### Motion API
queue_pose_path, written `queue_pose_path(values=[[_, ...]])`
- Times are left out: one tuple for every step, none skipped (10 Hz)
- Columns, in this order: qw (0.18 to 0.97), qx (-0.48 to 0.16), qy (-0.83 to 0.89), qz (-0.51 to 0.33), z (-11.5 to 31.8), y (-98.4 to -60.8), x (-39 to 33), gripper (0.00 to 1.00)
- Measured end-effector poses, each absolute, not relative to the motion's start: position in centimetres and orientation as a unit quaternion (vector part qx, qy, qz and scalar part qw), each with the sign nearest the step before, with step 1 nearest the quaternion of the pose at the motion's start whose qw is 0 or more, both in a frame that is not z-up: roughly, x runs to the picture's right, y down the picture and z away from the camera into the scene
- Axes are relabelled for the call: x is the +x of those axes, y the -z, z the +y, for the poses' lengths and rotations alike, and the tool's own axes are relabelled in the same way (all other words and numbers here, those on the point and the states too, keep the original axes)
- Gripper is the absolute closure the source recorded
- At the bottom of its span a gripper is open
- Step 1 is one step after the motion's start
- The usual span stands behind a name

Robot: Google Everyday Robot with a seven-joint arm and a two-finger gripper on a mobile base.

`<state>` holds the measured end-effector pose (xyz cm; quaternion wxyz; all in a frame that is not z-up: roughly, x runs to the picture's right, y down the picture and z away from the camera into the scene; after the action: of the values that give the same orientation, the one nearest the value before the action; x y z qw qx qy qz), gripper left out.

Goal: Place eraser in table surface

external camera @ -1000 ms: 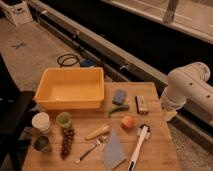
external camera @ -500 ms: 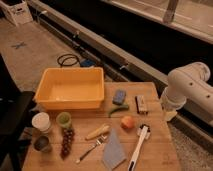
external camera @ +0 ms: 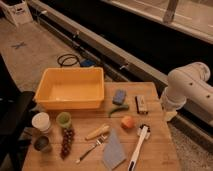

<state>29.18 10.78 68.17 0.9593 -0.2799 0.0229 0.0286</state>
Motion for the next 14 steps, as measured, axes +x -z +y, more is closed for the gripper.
queue_pose_path(values=[[0.959,-0.280,-0.026,0.022,10.8,-68.2,29.2,0.35],[0.960,-0.279,-0.005,0.016,10.6,-68.1,29.0,0.35],[0.959,-0.280,0.048,0.013,10.0,-68.1,28.3,0.35],[0.955,-0.282,0.096,0.010,9.5,-68.3,27.9,0.35],[0.947,-0.284,0.147,0.006,8.9,-68.6,27.3,0.35],[0.933,-0.285,0.219,0.001,7.9,-69.2,26.8,0.35],[0.922,-0.280,0.266,-0.004,6.9,-69.6,26.2,0.35],[0.912,-0.277,0.304,-0.009,6.2,-69.9,25.8,0.35],[0.900,-0.274,0.338,-0.013,5.6,-70.2,25.4,0.35],[0.896,-0.273,0.351,-0.014,5.3,-70.3,25.2,0.35],[0.893,-0.272,0.359,-0.015,5.2,-70.4,25.2,0.35],[0.897,-0.273,0.349,-0.010,5.6,-70.4,25.4,0.35],[0.900,-0.266,0.345,-0.007,5.9,-70.8,25.2,0.35],[0.899,-0.260,0.352,-0.007,6.4,-71.5,24.3,0.35]])
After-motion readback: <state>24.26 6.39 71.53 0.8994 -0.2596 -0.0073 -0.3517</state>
